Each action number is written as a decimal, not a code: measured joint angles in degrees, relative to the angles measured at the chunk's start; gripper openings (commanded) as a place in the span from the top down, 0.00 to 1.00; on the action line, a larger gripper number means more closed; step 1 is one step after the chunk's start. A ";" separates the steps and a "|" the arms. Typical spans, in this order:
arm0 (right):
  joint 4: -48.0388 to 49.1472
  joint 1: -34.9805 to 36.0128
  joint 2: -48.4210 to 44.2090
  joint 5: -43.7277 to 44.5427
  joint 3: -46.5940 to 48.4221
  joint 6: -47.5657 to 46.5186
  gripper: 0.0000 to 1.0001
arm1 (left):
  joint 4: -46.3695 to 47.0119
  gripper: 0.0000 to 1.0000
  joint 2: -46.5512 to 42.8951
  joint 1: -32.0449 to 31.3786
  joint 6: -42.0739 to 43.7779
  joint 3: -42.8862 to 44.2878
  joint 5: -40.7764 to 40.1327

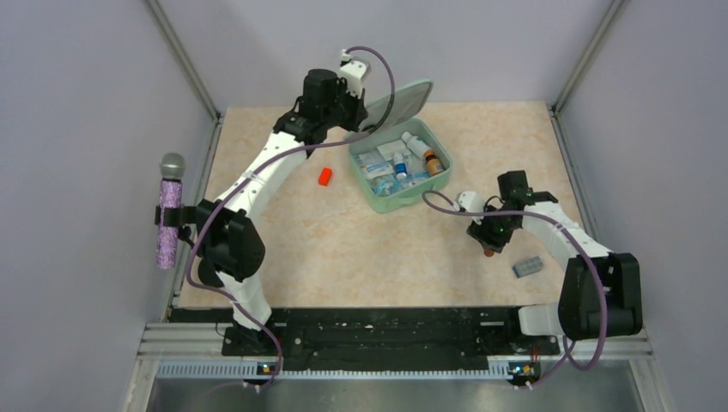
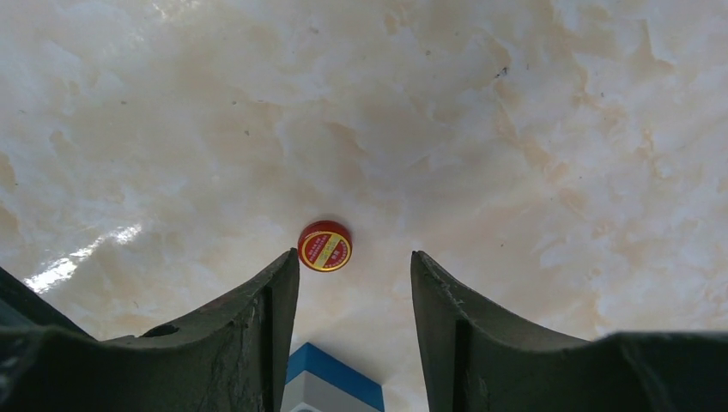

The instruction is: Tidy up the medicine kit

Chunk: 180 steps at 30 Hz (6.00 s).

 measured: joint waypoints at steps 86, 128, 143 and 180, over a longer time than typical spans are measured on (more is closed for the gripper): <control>5.55 4.35 3.58 4.98 -5.33 3.61 0.74 | -0.39 1.00 0.00 1.57 -1.90 0.20 2.21; 68.24 22.27 31.47 -4.13 35.47 61.81 0.94 | -4.02 1.00 3.26 5.60 -11.91 6.40 6.45; 70.49 22.25 35.47 -1.66 39.43 63.19 0.44 | -4.09 1.00 3.67 5.66 -11.93 6.86 7.19; 49.22 -4.63 20.55 -19.12 26.25 67.32 0.29 | -5.81 0.40 -4.20 2.29 3.43 -4.37 24.94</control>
